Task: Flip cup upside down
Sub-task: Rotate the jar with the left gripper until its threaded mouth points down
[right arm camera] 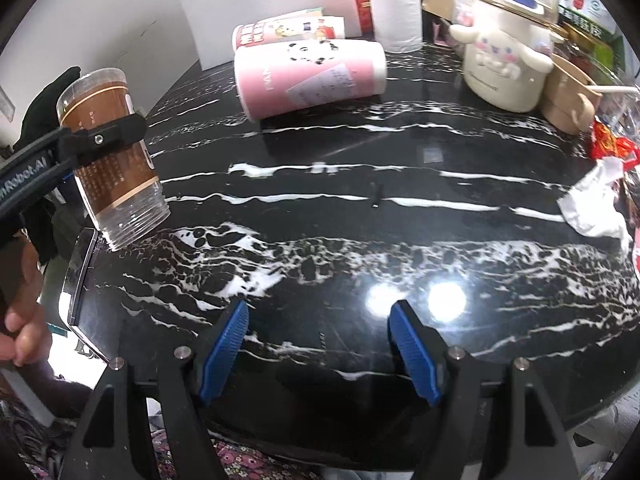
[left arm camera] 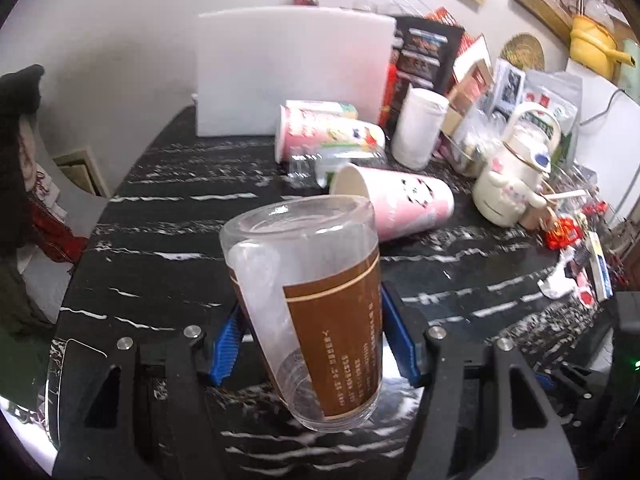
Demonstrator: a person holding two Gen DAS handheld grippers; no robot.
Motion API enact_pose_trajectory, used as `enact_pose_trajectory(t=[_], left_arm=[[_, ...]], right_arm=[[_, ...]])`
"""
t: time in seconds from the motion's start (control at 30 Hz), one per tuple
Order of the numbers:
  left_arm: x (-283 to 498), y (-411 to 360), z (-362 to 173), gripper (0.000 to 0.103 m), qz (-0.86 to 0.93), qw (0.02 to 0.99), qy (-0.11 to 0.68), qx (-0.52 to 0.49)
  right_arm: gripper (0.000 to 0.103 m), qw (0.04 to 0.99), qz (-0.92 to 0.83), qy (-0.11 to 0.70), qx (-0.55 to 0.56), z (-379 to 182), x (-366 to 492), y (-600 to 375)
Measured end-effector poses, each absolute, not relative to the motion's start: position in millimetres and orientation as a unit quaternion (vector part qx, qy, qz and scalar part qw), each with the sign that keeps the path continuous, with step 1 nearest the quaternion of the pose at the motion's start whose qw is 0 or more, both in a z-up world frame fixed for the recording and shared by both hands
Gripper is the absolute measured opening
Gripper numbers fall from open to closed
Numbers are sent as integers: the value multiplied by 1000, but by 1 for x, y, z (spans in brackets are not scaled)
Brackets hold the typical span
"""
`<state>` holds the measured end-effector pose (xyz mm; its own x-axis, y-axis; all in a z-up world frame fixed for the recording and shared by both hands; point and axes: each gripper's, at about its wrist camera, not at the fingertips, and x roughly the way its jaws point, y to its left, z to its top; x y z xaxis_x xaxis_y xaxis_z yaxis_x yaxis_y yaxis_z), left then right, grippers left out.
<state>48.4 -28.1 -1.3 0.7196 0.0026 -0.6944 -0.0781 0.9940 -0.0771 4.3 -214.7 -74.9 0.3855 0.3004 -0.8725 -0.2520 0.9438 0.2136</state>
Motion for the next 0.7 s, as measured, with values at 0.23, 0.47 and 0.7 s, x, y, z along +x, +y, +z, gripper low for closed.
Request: enact_pose_trajectory(t=[0.23,0.47,0.7], left_arm=[[41,-10,-29,61,36,926,370,-68],[19,-9,-34,61,50,937,341,-62],[-12,-15,-36,61,72,956,280,-37]], right_arm=[[74,832,180,524,22,-76,7,-202],[74,832,190,521,22,-76,7,-195],[74,838,195,510,22,-74,0,-194]])
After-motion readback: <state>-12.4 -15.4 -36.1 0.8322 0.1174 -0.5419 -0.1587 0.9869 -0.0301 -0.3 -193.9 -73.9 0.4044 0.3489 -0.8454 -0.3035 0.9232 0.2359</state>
